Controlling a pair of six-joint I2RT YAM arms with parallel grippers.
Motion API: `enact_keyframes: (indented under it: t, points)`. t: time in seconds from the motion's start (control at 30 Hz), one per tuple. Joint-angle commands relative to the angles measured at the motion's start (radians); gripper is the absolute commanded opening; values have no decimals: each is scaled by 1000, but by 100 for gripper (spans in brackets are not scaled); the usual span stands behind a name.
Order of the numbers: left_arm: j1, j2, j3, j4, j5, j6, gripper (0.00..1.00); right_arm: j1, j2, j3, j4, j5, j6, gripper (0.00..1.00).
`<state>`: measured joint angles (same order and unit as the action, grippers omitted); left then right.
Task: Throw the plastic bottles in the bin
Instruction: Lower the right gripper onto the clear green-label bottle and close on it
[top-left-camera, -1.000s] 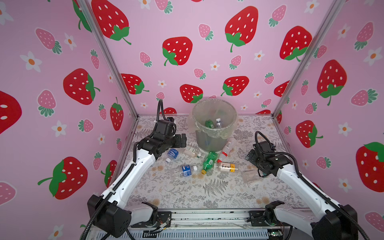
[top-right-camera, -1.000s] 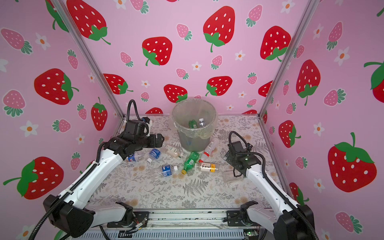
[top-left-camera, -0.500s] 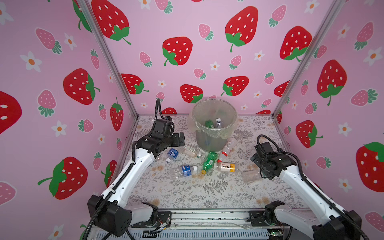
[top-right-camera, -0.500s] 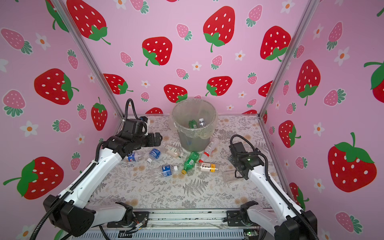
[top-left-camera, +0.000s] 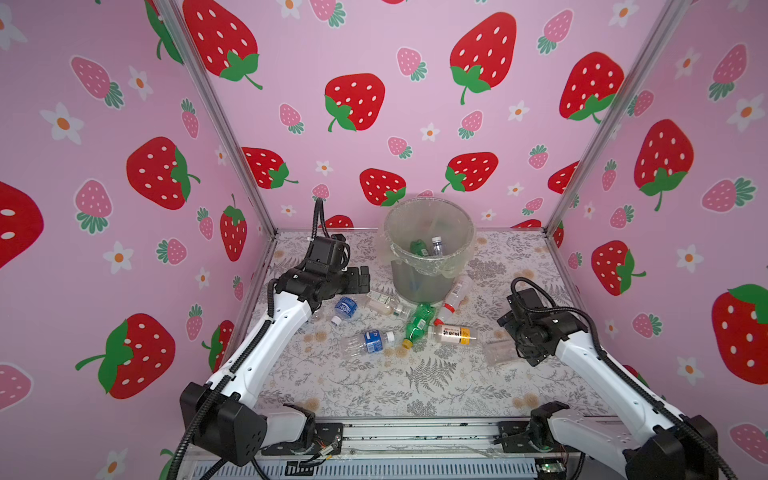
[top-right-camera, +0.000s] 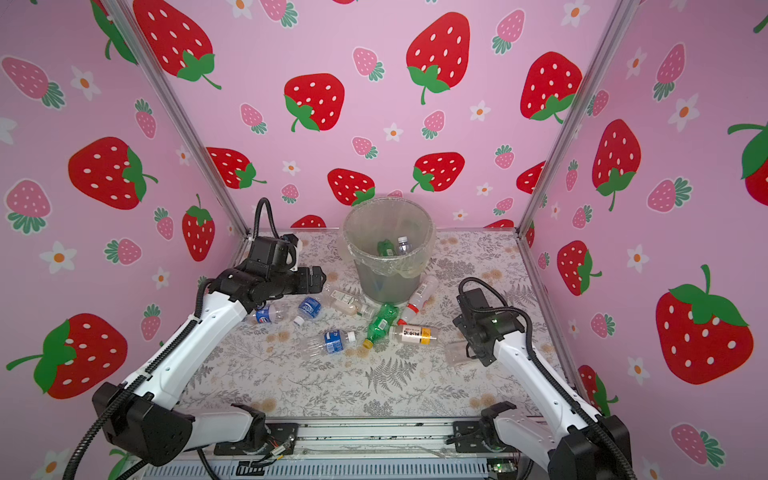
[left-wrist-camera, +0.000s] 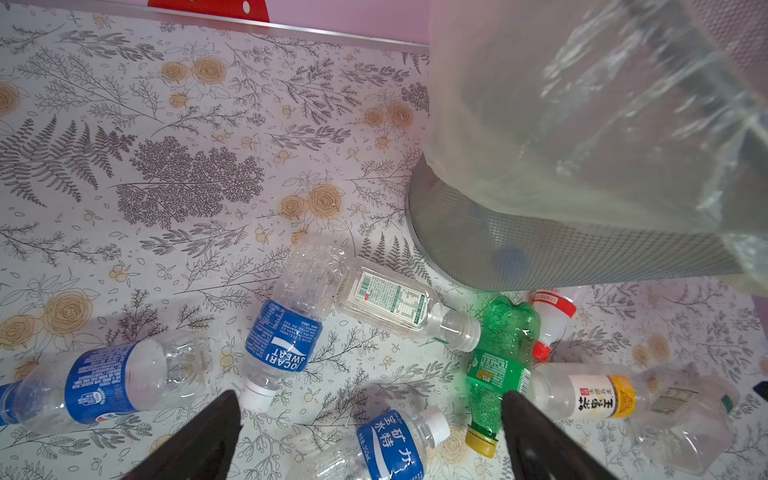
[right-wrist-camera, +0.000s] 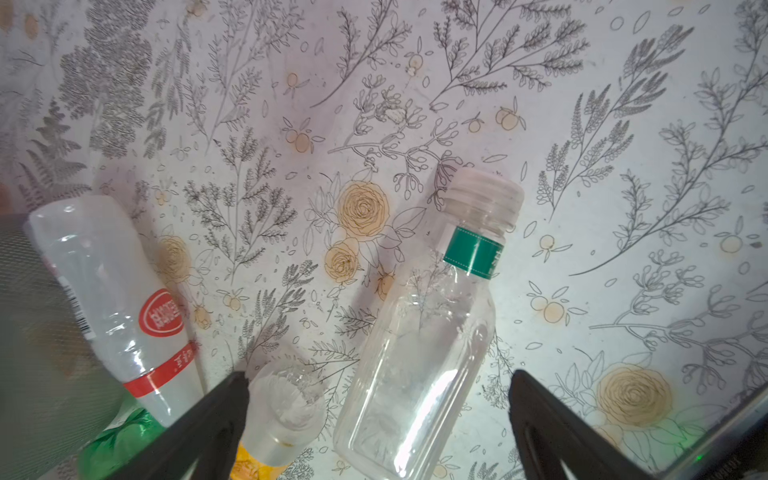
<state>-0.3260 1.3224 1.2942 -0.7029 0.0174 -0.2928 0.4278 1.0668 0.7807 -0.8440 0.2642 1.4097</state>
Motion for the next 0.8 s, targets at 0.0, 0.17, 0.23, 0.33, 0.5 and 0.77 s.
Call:
enact_keyframes:
  t: [0.0,0.17,0.23,0.33,0.5,0.77]
  points:
    - [8,23,49,-29,18,-5,99,-8,17,-58,39,-66,20,99]
    - [11,26,50,-27,26,-7,100,-11,40,-119,137,-131,29,99]
    - [12,23,48,-27,24,-7,100,-10,61,-115,138,-129,20,99]
    - [14,21,48,-27,28,-6,100,-12,81,-113,154,-122,13,99]
    - [18,26,53,-33,39,-6,100,-15,109,-122,176,-113,14,99]
    - [19,28,53,-33,49,-8,100,-21,155,-165,239,-124,10,99]
